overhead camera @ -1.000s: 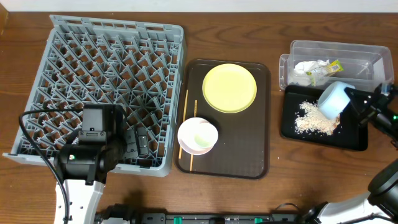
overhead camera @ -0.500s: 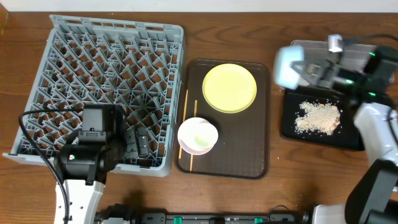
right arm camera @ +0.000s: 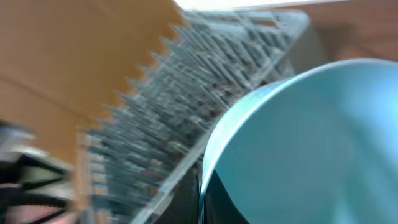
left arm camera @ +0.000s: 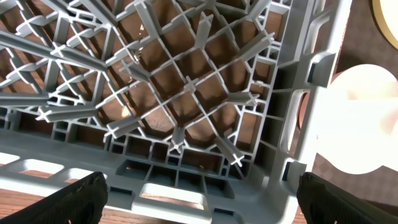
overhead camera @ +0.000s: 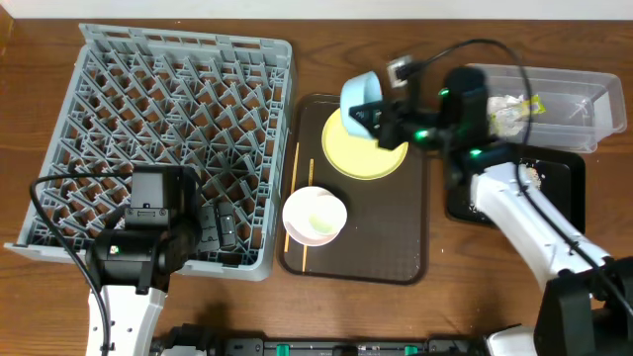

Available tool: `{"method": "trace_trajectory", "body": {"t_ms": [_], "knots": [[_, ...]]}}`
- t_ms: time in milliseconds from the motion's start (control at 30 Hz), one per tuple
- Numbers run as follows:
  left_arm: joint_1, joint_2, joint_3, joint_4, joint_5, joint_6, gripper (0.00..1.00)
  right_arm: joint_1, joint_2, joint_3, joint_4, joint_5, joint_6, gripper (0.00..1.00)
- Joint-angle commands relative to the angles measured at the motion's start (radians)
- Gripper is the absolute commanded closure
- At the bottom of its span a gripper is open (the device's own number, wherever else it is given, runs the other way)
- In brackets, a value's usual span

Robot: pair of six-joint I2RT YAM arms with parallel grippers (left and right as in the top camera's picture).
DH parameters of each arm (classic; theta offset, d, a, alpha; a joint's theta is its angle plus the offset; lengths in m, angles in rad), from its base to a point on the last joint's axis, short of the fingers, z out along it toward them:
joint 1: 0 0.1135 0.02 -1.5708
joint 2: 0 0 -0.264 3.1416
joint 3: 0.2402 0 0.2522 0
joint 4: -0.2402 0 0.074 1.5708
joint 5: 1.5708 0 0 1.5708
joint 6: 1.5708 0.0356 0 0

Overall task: Sort waste into correct bins and load items into the dishwasher
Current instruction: 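Carry the empty blue bowl left and set it on the yellow plate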

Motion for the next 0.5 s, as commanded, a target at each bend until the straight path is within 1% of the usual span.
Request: {"method": "trace_trajectory", "body": {"t_ms": [0,100,167,467], "knots": [[0.003,-0.001,0.019,-0.006,-0.008,-0.002,0.02,0.095,-0.002,0.003,-0.068,0.418,-0.27,0.99],[0.003,-0.001,0.019,-0.005,-0.008,-0.001,0.02,0.151,0.005,0.003,-0.114,0.589,-0.381,0.99],[0.003,-0.001,0.019,-0.005,-0.008,-0.002,0.02,0.172,0.02,0.003,-0.131,0.657,-0.394,0.99],[0.003,-0.001,0.019,-0.006,-0.008,-0.002,0.02,0.183,0.178,0.003,-0.157,0.658,-0.389,0.99]]}}
